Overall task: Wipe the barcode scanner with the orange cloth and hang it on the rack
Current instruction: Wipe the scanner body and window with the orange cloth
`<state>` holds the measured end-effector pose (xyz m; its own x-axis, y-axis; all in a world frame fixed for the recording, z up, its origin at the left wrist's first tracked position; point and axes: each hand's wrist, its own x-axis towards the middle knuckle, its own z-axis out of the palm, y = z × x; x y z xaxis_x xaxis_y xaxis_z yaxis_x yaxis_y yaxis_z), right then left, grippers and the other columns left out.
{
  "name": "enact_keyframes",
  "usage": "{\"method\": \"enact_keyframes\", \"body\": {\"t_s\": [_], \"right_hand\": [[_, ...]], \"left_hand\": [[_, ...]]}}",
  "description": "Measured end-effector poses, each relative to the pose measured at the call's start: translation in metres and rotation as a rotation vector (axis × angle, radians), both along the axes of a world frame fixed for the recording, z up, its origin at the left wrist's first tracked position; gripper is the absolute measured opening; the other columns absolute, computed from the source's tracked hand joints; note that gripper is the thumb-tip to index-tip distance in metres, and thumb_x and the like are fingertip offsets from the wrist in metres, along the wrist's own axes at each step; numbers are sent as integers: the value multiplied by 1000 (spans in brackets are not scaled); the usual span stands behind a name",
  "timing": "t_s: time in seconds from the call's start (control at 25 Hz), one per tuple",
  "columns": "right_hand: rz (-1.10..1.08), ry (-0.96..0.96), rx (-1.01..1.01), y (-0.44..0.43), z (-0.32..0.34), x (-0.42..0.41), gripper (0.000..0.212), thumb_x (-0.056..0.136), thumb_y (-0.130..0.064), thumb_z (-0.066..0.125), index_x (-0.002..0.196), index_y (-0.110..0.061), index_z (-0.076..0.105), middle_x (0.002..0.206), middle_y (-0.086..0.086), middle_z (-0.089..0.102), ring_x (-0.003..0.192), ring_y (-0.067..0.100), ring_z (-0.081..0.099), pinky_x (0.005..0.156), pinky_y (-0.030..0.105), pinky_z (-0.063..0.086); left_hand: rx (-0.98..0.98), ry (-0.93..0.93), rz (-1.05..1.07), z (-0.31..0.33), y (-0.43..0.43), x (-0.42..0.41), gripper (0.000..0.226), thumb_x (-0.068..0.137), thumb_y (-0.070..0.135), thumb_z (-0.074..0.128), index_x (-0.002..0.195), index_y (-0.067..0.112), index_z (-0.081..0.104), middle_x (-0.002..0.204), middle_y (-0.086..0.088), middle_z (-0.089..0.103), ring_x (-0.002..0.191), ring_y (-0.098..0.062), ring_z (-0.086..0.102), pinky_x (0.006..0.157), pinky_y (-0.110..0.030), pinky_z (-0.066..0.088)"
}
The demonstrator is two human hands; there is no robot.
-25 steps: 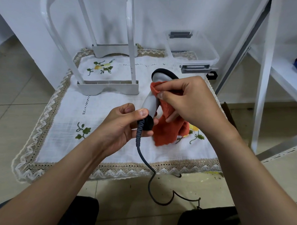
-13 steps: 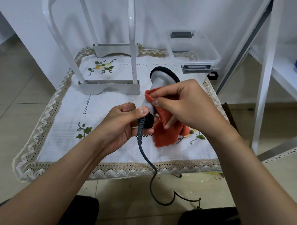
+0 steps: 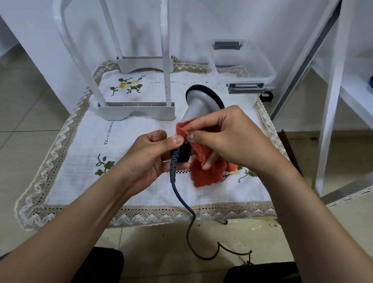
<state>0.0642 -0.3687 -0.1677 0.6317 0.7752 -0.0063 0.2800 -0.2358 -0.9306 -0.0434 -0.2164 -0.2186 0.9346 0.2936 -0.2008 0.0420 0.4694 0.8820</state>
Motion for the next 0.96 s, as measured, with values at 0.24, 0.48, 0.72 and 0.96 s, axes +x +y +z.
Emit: {"method": "enact_keyframes", "body": {"t_s": [0.24, 0.48, 0.72, 0.96], "right_hand": [[-77, -14, 27, 3, -2, 1, 21, 95, -3, 70, 97, -22, 81, 80, -1, 79, 45, 24, 71, 40, 29, 57], [-97, -31, -4, 4, -3, 1, 21, 95, -6, 72, 95, -25, 81, 66, -18, 75, 44, 31, 71, 45, 41, 59], [-93, 0, 25, 6, -6, 2, 21, 94, -4, 73, 94, -24, 80, 75, -3, 79, 47, 31, 72, 43, 37, 61], [-78, -9, 9, 7, -7, 2, 22, 94, -6, 72, 93, -26, 80, 73, -8, 78, 49, 31, 73, 46, 41, 62]], "left_hand": [[-13, -9, -6, -1, 1, 0, 41, 76, 14, 70, 72, 22, 30, 73, -15, 72, 81, -29, 78, 56, -33, 61], [-15, 5, 25, -3, 2, 2, 39, 72, 17, 72, 73, 19, 34, 73, -15, 74, 77, -29, 77, 54, -32, 60], [-18, 10, 41, -2, 1, 2, 42, 72, 16, 73, 70, 19, 31, 74, -16, 74, 76, -29, 78, 54, -33, 61], [-6, 18, 43, -5, 2, 2, 43, 72, 15, 73, 69, 20, 31, 73, -14, 72, 76, -29, 77, 54, -33, 61]]}}
